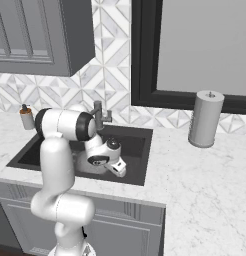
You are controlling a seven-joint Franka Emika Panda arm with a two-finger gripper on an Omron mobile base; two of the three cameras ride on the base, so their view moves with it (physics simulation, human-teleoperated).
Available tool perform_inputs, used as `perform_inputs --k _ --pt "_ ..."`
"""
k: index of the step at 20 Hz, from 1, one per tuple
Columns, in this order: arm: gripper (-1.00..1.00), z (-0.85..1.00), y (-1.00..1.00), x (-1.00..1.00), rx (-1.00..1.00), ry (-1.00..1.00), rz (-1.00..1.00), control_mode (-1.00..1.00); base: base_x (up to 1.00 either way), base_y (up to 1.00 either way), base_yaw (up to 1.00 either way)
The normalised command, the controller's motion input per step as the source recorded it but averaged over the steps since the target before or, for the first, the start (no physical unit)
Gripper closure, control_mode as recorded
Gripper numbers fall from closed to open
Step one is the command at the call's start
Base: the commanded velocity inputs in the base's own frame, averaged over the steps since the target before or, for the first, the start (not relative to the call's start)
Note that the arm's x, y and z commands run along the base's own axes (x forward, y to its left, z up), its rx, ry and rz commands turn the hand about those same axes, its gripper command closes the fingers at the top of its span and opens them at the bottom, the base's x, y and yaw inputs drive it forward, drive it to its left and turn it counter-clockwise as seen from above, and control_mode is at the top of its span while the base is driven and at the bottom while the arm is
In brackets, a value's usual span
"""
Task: Put the colander in the sink, put the kiwi, kiwi in the colander, and turn on the sink faucet and pour water over the colander.
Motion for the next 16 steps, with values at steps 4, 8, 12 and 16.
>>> perform_inputs --k 4,8,12,16 --pt "1.00 -0.04 0.07 0.06 0.00 0.06 0.00 -1.00 0.00 0.00 0.00" --pt "1.00 -0.06 0.12 0.14 0.00 0.09 0.00 -1.00 0.00 0.00 0.00" --pt "1.00 -0.03 0.23 0.16 0.00 0.08 0.00 -1.00 0.00 0.00 0.00" --pt "1.00 0.00 0.38 0.17 0.00 0.05 0.00 -1.00 0.00 0.00 0.00"
